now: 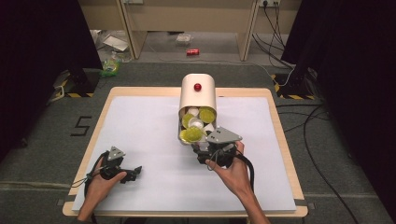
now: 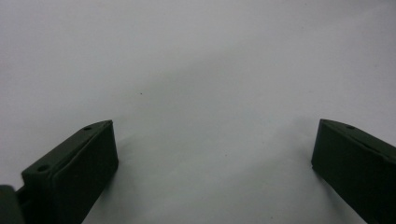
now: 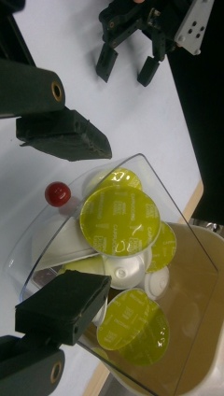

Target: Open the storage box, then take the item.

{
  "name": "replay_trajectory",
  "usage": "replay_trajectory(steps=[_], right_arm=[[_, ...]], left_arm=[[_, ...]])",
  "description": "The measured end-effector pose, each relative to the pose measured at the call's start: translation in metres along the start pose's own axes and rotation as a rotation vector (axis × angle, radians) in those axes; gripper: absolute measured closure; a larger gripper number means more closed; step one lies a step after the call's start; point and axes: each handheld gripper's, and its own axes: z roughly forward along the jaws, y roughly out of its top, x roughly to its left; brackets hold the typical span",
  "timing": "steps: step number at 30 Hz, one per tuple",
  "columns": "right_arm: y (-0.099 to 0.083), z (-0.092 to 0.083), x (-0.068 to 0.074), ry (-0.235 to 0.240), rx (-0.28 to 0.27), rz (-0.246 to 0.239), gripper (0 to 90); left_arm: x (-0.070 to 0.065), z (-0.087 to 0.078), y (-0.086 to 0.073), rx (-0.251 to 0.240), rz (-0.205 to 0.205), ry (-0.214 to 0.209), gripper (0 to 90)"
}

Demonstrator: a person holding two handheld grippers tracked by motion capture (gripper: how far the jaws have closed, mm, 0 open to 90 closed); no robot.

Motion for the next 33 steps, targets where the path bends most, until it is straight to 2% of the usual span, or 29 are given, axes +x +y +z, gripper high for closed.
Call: replay_trajectory(steps=[4, 12, 19, 27, 33], right_arm=[[0.001, -0.001, -0.003, -0.010, -0.020, 0.016, 31.2], [0.001, 0.000, -0.009, -0.028, -0.024, 0.038, 29.4], [0.002, 0.005, -0.012, -0.035, -0.027, 0.034, 28.5], [-0.002, -0.002, -0.021, -0.056, -0.041, 0.054, 28.1], [0.003, 0.006, -0.025, -0.053, -0.046, 0.059, 27.3]], left_arm=[[0.000, 0.000, 0.000, 0.000, 0.000, 0.001, 0.0], [0.000, 0.000, 0.000, -0.001, 0.002, 0.002, 0.0], [0.000, 0.000, 0.000, 0.001, 0.002, 0.003, 0.0], [0.000, 0.000, 0.000, 0.001, 0.003, 0.003, 0.0], [0.000, 0.000, 0.000, 0.001, 0.003, 0.004, 0.0]])
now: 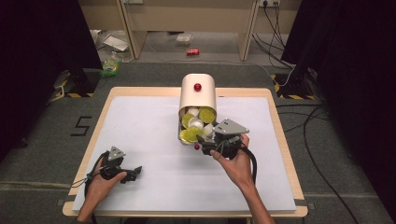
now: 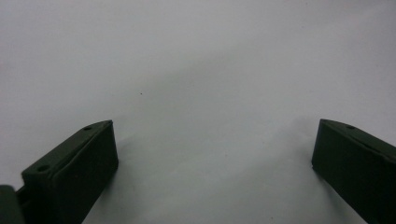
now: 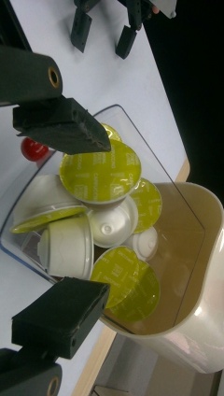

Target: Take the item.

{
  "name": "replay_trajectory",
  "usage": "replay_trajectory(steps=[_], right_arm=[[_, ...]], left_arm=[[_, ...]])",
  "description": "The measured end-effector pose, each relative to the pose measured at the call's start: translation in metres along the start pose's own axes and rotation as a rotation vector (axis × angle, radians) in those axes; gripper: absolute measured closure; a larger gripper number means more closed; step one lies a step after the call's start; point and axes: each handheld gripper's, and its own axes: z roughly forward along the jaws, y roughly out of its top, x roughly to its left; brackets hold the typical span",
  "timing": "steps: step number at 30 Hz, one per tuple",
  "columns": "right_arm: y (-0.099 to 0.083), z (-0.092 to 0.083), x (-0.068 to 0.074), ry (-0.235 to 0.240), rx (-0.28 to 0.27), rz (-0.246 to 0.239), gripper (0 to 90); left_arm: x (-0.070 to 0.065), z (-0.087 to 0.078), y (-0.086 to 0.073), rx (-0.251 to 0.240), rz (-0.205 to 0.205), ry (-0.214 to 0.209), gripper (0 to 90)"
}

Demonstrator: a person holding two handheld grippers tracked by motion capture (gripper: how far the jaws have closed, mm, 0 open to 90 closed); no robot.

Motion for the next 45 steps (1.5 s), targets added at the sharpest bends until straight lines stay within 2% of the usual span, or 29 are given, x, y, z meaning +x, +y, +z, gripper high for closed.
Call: replay_trajectory(steps=[7, 15, 23, 31, 42, 44, 45], right_arm=[[0.002, 0.014, -0.006, 0.015, -0.001, 0.032, 26.4], [0.006, 0.031, 0.002, 0.028, 0.031, 0.012, 25.0], [0.011, 0.038, 0.011, 0.057, 0.043, -0.002, 31.2], [0.010, 0.044, 0.010, 0.072, 0.071, 0.003, 36.5], [0.011, 0.046, 0.009, 0.087, 0.078, 0.022, 39.3], [0.011, 0.047, 0.009, 0.090, 0.085, 0.015, 41.7], [0.011, 0.047, 0.010, 0.095, 0.086, 0.013, 45.8]], left_arm=[[0.000, 0.000, 0.000, 0.000, 0.001, 0.000, 0.0], [0.000, 0.000, 0.000, -0.001, 0.000, -0.001, 0.0], [0.000, 0.000, 0.000, -0.001, 0.000, -0.002, 0.0], [0.000, 0.000, 0.000, -0.001, -0.001, -0.002, 0.0], [0.000, 0.000, 0.000, -0.002, -0.002, -0.002, 0.0], [0.000, 0.000, 0.000, -0.001, -0.001, -0.002, 0.0], [0.000, 0.000, 0.000, -0.001, -0.001, -0.002, 0.0]])
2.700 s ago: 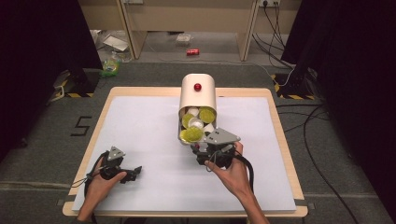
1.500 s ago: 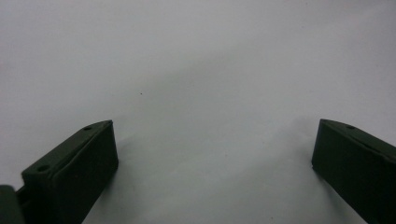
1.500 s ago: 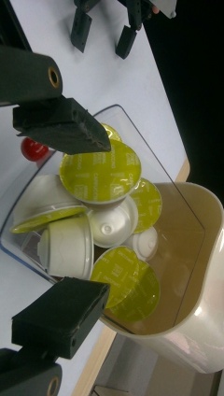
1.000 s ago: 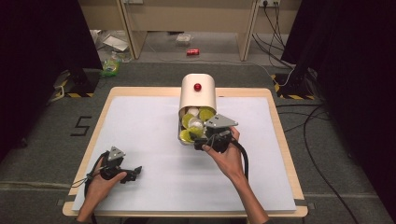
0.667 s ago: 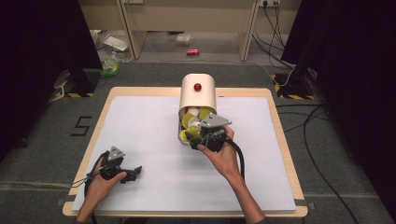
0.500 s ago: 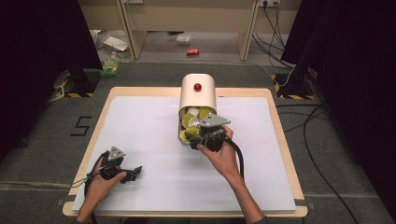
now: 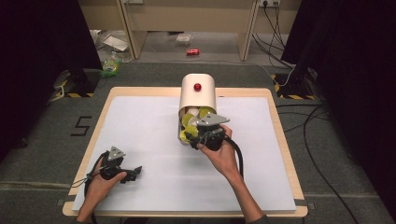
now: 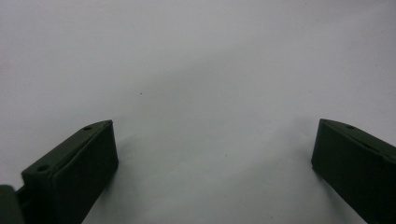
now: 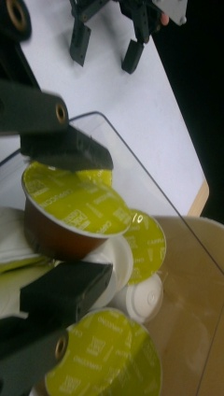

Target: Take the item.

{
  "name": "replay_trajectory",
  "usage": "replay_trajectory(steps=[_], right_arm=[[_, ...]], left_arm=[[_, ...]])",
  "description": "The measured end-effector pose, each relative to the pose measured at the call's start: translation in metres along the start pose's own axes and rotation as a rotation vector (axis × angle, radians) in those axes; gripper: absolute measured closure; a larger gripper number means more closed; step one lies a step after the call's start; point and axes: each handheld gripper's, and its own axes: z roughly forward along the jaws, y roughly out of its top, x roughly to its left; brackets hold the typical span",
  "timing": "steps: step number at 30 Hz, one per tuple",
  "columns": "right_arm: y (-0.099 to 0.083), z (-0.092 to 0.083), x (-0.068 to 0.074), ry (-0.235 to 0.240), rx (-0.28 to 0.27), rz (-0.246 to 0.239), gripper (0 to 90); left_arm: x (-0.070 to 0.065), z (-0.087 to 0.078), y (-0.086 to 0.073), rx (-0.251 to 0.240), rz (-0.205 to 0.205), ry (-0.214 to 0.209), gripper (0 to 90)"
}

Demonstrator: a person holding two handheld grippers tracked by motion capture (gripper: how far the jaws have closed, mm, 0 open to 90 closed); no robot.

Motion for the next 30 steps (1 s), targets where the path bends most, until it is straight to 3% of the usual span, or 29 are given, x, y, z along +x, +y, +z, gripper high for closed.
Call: replay_trajectory(steps=[6, 11, 22, 26, 30], right_arm=[[0.000, 0.001, 0.004, -0.014, 0.012, -0.031, 48.9], [0.004, -0.007, 0.004, -0.050, -0.028, -0.066, 57.5], [0.006, -0.010, 0.008, -0.095, -0.048, -0.120, 59.7], [0.006, -0.009, 0.007, -0.081, -0.039, -0.090, 56.9], [0.003, -0.007, 0.005, -0.084, 0.001, -0.058, 47.2]], left_arm=[[0.000, 0.000, 0.000, 0.000, 0.000, 0.000, 0.0], [0.000, 0.000, 0.000, 0.000, 0.000, 0.000, 0.0], [0.000, 0.000, 0.000, -0.001, 0.000, 0.000, 0.0], [0.000, 0.000, 0.000, -0.001, -0.001, 0.000, 0.0], [0.000, 0.000, 0.000, 0.000, 0.001, 0.000, 0.0]])
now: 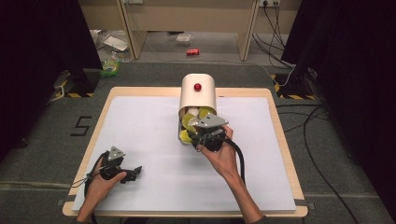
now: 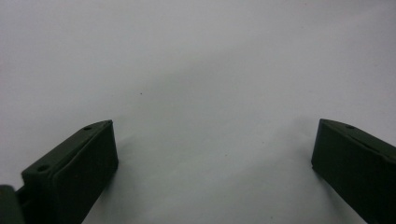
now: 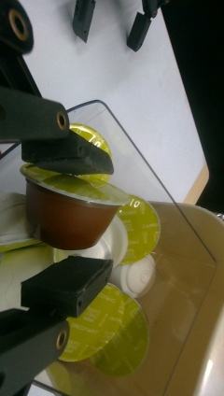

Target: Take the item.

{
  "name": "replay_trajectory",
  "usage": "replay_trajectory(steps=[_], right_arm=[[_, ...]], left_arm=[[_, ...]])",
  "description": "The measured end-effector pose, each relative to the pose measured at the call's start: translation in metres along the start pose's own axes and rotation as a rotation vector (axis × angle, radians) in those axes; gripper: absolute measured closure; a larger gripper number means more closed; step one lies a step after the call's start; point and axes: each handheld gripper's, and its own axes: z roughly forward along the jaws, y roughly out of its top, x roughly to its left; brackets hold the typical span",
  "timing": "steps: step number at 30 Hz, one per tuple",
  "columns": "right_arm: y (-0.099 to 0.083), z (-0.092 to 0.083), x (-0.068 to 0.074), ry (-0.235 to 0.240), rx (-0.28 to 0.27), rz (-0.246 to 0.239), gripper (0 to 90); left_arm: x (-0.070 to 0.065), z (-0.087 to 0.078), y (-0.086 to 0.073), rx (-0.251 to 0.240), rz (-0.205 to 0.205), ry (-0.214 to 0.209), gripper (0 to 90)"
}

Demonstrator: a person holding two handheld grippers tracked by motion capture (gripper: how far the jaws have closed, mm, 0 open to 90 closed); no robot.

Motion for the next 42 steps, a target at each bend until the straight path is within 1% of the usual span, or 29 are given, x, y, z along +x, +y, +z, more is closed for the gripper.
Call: replay_trajectory(steps=[4, 6, 8, 9, 12, 14, 16, 19, 23, 26, 27, 31, 36, 38, 42], right_arm=[[0.000, 0.001, 0.000, 0.004, 0.018, 0.009, 46.2], [-0.001, 0.002, 0.000, 0.004, 0.033, 0.017, 43.9], [-0.001, 0.003, 0.000, 0.008, 0.036, 0.025, 42.4], [-0.001, 0.004, 0.000, 0.012, 0.036, 0.026, 42.8], [-0.002, 0.004, 0.000, 0.045, 0.039, 0.036, 49.6], [-0.003, 0.004, 0.000, 0.047, 0.038, 0.041, 51.3], [-0.002, 0.002, -0.001, 0.040, 0.029, 0.040, 53.9], [0.000, -0.002, -0.001, 0.028, 0.012, 0.021, 56.0], [0.001, -0.003, 0.001, 0.004, 0.004, -0.013, 56.6], [0.001, -0.005, 0.001, -0.010, -0.009, -0.020, 56.7], [0.002, -0.006, 0.001, -0.016, -0.016, -0.029, 56.7], [0.005, -0.014, 0.000, -0.025, -0.043, -0.024, 56.8], [0.009, -0.026, -0.003, -0.012, -0.089, -0.009, 56.7], [0.010, -0.034, -0.006, -0.008, -0.109, 0.007, 56.8], [0.010, -0.043, -0.011, -0.009, -0.130, 0.022, 56.7]], left_arm=[[0.000, 0.000, 0.000, 0.000, 0.000, 0.000, 0.0], [0.000, 0.000, 0.000, 0.000, 0.000, 0.000, 0.0], [0.000, 0.000, 0.000, 0.000, 0.000, 0.000, 0.0], [0.000, 0.000, 0.000, 0.000, 0.000, 0.000, 0.0], [0.000, 0.000, 0.000, -0.001, -0.002, 0.000, 0.0], [0.000, 0.000, 0.000, 0.000, 0.000, 0.000, 0.0], [0.000, 0.000, 0.000, 0.000, 0.000, 0.000, 0.0], [0.000, 0.000, 0.000, 0.000, -0.001, 0.000, 0.0], [0.000, 0.000, 0.000, 0.000, 0.000, 0.000, 0.0], [0.000, 0.000, 0.000, 0.000, 0.000, 0.000, 0.0], [0.000, 0.000, 0.000, -0.001, 0.000, 0.000, 0.0], [0.000, 0.000, 0.000, -0.001, -0.002, 0.000, 0.0], [0.000, 0.000, 0.000, -0.001, -0.002, 0.000, 0.0], [0.000, 0.000, 0.000, -0.001, 0.000, 0.000, 0.0], [0.000, 0.000, 0.000, -0.001, -0.002, 0.000, 0.0]])
